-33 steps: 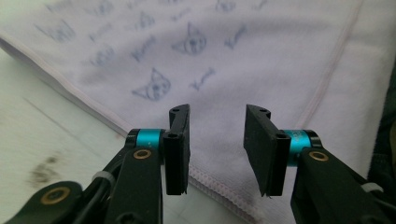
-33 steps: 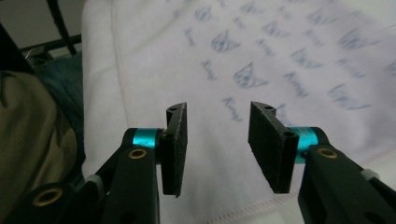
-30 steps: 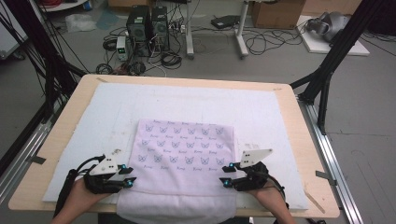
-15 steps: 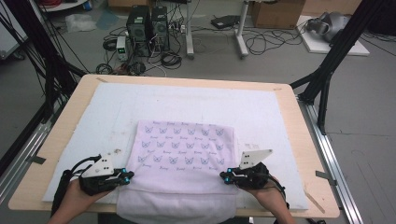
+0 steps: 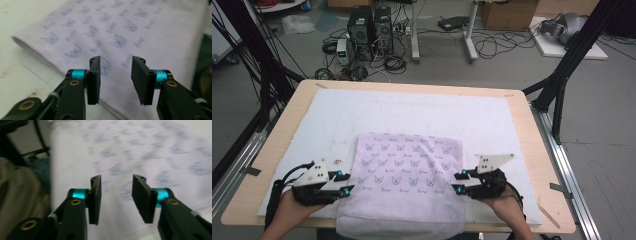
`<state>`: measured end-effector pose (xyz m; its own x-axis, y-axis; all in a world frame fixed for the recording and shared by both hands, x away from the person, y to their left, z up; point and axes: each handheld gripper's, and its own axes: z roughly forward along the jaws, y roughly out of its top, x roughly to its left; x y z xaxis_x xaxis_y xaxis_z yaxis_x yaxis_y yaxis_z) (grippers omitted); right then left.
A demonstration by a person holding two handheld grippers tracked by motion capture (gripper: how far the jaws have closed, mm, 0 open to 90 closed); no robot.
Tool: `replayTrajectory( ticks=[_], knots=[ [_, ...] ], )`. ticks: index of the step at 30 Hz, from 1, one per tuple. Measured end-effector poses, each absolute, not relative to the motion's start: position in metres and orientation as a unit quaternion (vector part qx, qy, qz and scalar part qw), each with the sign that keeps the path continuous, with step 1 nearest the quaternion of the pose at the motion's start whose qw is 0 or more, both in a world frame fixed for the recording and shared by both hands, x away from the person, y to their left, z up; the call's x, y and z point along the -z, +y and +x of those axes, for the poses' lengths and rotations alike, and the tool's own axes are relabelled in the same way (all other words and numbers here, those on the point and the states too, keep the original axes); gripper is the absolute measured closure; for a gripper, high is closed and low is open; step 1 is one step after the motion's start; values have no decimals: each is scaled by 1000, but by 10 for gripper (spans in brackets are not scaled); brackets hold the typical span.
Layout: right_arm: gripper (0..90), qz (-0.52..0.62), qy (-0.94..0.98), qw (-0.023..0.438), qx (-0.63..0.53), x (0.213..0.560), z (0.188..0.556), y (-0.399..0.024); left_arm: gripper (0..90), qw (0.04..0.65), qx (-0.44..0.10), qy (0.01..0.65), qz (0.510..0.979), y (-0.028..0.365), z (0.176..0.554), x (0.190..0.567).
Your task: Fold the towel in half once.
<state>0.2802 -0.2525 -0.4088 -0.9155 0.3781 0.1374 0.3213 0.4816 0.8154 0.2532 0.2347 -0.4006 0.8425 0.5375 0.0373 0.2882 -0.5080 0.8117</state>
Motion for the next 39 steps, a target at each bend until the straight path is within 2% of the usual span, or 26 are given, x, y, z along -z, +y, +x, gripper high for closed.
replayTrajectory(
  ticks=[5, 9, 15, 23, 28, 31, 32, 33, 34, 36, 39],
  knots=[
    [506, 236, 863, 60, -442, 405, 324, -254, 574, 426, -164, 276, 846, 231, 301, 403],
    [479, 252, 861, 59, -439, 400, 356, -250, 566, 414, -168, 304, 841, 223, 337, 407],
    [449, 253, 865, 68, -428, 393, 390, -240, 552, 414, -181, 316, 834, 213, 369, 405],
    [408, 290, 867, 80, -396, 418, 407, -245, 423, 393, -150, 368, 829, 223, 398, 424],
    [407, 320, 865, 73, -380, 435, 414, -252, 438, 374, -146, 379, 834, 218, 404, 436],
    [469, 320, 867, 68, -375, 442, 412, -254, 540, 372, -136, 376, 837, 218, 406, 440],
    [544, 320, 866, 75, -378, 442, 410, -254, 679, 380, -128, 366, 840, 219, 406, 439],
    [689, 314, 866, 69, -384, 443, 409, -254, 776, 377, -138, 357, 844, 216, 404, 439],
    [771, 305, 865, 51, -394, 444, 408, -254, 825, 371, -145, 348, 848, 214, 403, 437],
    [815, 298, 869, 51, -391, 443, 405, -250, 845, 368, -150, 343, 851, 212, 401, 437],
    [830, 294, 876, 58, -379, 439, 405, -248, 851, 371, -163, 345, 846, 212, 401, 435]
  ],
)
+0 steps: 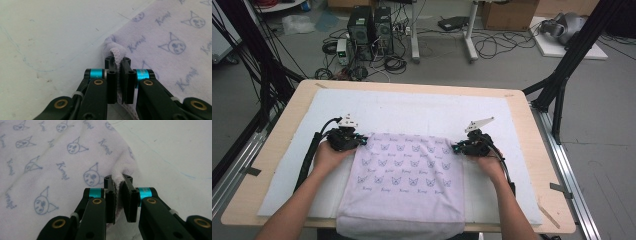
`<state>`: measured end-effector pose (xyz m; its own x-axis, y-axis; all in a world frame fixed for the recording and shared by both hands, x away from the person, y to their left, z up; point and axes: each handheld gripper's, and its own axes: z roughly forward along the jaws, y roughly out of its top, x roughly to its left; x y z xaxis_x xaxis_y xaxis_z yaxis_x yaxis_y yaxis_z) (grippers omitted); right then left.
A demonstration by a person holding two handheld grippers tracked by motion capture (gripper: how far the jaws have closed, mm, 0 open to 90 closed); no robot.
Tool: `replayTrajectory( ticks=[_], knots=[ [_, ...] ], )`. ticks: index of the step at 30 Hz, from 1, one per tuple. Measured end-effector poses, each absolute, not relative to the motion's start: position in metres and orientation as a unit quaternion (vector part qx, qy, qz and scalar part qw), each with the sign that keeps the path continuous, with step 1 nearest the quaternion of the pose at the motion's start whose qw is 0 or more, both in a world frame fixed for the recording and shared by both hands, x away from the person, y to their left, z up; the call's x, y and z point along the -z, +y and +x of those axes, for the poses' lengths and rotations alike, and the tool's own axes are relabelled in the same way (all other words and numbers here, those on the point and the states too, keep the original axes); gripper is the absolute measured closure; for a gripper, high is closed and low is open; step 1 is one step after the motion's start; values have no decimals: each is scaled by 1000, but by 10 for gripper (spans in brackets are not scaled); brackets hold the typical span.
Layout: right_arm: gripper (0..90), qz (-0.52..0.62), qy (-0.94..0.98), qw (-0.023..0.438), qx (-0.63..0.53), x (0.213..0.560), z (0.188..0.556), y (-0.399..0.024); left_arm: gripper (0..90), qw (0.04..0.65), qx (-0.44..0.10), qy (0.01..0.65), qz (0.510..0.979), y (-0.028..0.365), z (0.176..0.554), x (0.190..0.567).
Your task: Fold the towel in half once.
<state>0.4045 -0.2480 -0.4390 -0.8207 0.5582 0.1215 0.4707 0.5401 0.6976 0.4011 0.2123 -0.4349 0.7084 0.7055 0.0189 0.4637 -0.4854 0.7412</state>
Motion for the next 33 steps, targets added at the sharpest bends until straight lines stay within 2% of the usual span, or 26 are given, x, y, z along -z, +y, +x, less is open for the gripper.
replayTrajectory(
  ticks=[5, 14, 17, 18, 19, 21, 28, 29, 31, 33],
  knots=[
    [835, 305, 861, 98, -395, 410, 418, -253, 855, 383, -187, 360, 830, 216, 412, 418],
    [836, 311, 842, 187, -399, 317, 467, -252, 856, 417, -268, 362, 790, 209, 462, 314],
    [814, 317, 829, 200, -414, 298, 478, -251, 840, 416, -281, 369, 782, 208, 473, 298],
    [754, 322, 826, 195, -420, 299, 482, -251, 778, 410, -281, 380, 780, 208, 476, 299],
    [654, 335, 823, 189, -419, 305, 486, -250, 669, 403, -278, 386, 782, 208, 478, 302],
    [588, 347, 827, 174, -406, 318, 491, -249, 581, 388, -277, 393, 786, 211, 478, 314],
    [487, 353, 841, 150, -381, 361, 473, -256, 507, 378, -232, 407, 798, 228, 461, 366],
    [469, 355, 845, 132, -377, 364, 471, -256, 509, 380, -226, 405, 800, 229, 457, 371],
    [477, 341, 851, 138, -376, 367, 459, -255, 508, 386, -212, 399, 805, 230, 446, 382],
    [480, 335, 848, 124, -391, 373, 448, -255, 510, 392, -204, 388, 809, 230, 434, 389]
  ],
)
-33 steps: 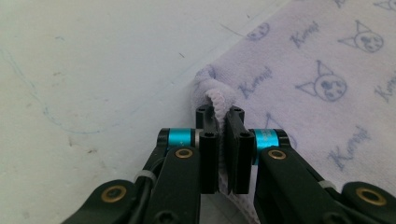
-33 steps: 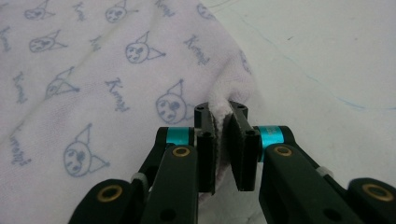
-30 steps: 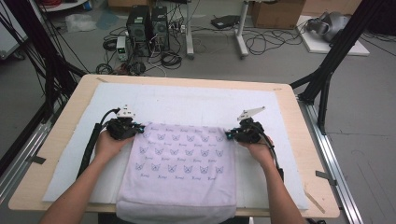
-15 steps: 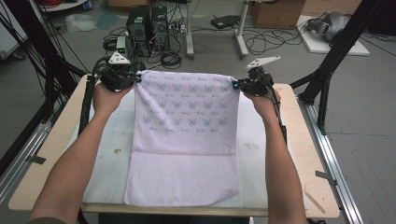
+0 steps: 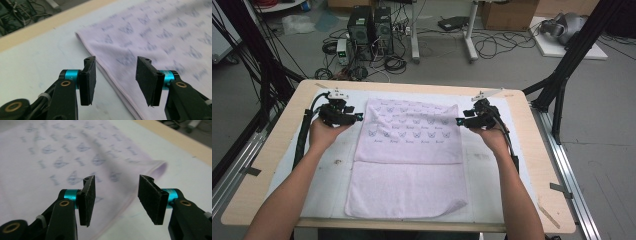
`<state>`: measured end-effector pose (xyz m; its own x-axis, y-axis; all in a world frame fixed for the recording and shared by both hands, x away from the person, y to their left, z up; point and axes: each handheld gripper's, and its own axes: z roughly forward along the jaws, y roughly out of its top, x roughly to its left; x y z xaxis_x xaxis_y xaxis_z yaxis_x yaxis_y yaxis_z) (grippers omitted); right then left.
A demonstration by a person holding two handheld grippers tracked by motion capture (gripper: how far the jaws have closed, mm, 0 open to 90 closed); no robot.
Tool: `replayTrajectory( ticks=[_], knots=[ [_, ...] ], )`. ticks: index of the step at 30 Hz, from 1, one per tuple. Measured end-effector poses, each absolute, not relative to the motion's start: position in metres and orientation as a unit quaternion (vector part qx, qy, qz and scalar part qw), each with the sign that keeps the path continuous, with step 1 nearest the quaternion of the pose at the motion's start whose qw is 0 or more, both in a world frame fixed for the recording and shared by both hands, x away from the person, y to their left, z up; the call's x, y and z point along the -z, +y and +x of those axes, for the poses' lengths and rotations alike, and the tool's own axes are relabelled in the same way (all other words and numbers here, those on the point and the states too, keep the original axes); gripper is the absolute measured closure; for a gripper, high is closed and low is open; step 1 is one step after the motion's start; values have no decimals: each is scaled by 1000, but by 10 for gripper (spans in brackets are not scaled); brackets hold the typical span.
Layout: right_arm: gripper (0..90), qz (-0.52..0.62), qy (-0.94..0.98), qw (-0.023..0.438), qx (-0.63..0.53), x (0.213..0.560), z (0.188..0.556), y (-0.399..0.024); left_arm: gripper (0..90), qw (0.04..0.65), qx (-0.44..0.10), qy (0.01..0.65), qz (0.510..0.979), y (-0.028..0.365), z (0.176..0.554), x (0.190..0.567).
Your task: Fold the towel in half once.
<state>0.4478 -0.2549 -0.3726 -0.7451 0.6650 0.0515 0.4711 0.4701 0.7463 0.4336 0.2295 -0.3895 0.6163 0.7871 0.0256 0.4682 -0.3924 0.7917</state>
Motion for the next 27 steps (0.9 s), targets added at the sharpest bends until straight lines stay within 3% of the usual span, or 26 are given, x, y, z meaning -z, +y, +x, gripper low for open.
replayTrajectory(
  ticks=[11, 14, 20, 22, 24, 25, 27],
  knots=[
    [560, 279, 867, 94, -403, 411, 378, -252, 569, 411, -163, 318, 839, 226, 360, 418],
    [537, 286, 878, 69, -378, 422, 373, -249, 592, 414, -144, 317, 841, 226, 352, 429],
    [578, 283, 875, 77, -385, 441, 367, -247, 638, 402, -137, 320, 847, 224, 352, 443],
    [616, 283, 869, 85, -396, 445, 365, -249, 671, 398, -139, 313, 851, 223, 352, 444],
    [688, 281, 868, 89, -399, 446, 364, -250, 760, 401, -139, 307, 852, 221, 352, 444],
    [746, 282, 868, 90, -400, 446, 365, -250, 831, 399, -142, 303, 854, 219, 351, 444],
    [855, 277, 869, 80, -401, 446, 365, -249, 869, 393, -147, 304, 856, 218, 350, 442]
  ],
)
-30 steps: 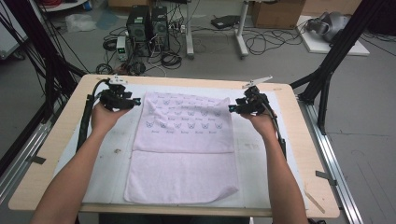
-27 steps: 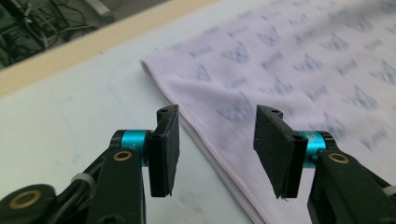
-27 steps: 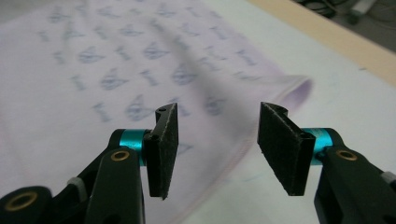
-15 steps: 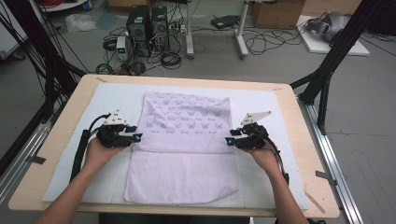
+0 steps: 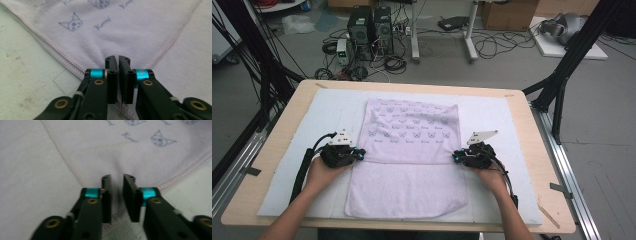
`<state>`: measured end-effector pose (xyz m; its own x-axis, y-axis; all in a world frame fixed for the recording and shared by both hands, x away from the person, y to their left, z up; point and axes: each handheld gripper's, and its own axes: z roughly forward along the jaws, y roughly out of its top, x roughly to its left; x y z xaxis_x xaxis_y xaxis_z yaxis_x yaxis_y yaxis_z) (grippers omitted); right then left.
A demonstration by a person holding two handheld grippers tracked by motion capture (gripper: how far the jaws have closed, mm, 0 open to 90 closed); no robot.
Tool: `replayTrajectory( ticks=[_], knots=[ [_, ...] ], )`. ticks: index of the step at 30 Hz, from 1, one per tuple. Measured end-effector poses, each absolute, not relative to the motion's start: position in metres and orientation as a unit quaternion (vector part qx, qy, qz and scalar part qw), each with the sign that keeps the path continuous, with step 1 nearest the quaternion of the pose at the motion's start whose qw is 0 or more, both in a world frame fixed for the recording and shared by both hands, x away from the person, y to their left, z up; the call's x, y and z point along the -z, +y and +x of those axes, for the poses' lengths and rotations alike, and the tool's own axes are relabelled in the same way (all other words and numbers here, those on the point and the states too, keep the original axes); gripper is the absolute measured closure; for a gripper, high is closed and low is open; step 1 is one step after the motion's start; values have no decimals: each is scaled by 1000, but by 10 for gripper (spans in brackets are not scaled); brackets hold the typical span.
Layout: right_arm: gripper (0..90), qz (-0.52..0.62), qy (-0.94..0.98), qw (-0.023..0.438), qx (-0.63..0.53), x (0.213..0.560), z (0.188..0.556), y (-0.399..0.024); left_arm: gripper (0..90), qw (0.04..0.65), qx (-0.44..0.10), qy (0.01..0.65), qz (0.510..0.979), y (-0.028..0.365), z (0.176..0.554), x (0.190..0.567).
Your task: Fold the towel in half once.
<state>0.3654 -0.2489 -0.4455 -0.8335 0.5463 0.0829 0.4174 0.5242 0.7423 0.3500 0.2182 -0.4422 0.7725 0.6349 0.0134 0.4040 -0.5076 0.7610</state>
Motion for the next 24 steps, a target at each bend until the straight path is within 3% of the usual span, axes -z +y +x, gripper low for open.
replayTrajectory(
  ticks=[10, 16, 20, 21, 23, 24],
  knots=[
    [879, 260, 852, 98, -443, 407, 357, -259, 881, 426, -163, 294, 840, 230, 339, 395],
    [879, 228, 843, 108, -475, 367, 328, -262, 881, 440, -175, 264, 840, 237, 305, 367],
    [874, 202, 848, 78, -483, 370, 293, -264, 876, 446, -163, 234, 849, 243, 267, 370],
    [853, 196, 852, 66, -481, 374, 287, -264, 856, 441, -156, 230, 854, 243, 260, 374],
    [696, 202, 861, 46, -465, 391, 277, -264, 702, 422, -147, 231, 865, 243, 254, 386],
    [687, 207, 865, 45, -455, 396, 276, -263, 666, 415, -145, 230, 868, 242, 253, 392]
  ],
)
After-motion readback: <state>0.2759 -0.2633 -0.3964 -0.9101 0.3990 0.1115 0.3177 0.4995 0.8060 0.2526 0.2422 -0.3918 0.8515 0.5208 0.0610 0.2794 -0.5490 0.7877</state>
